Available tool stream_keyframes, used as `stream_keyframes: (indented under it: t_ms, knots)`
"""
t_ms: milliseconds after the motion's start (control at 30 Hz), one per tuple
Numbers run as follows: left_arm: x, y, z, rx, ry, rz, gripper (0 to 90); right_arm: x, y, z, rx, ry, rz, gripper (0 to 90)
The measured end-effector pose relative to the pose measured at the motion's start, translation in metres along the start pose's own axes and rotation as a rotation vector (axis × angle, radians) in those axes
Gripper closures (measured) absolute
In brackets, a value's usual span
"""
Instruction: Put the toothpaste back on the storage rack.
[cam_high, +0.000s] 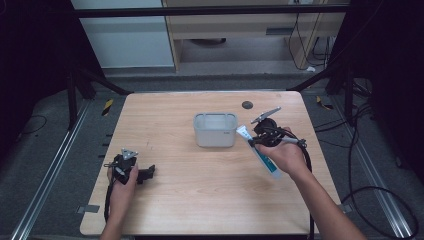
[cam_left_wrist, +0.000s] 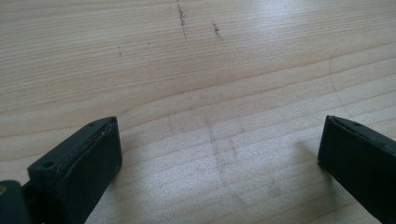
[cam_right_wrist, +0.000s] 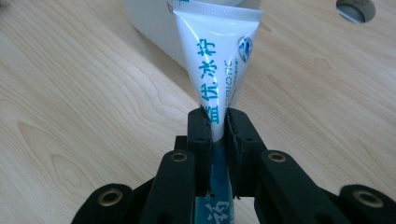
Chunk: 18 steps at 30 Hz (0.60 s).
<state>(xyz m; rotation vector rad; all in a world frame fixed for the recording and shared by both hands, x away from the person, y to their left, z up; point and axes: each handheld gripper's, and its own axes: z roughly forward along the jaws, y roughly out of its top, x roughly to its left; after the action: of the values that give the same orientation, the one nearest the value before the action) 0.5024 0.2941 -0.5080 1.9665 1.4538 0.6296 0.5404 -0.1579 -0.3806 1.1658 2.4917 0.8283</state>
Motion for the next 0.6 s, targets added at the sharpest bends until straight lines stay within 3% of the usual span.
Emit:
stream_keyframes:
  t_ms: [600]
  knots:
    - [0.0,0.0,0.0,-0.001,0.0,0.0,0.0,0.025,0.024,-0.008,-0.182,0.006,0.006,80.6]
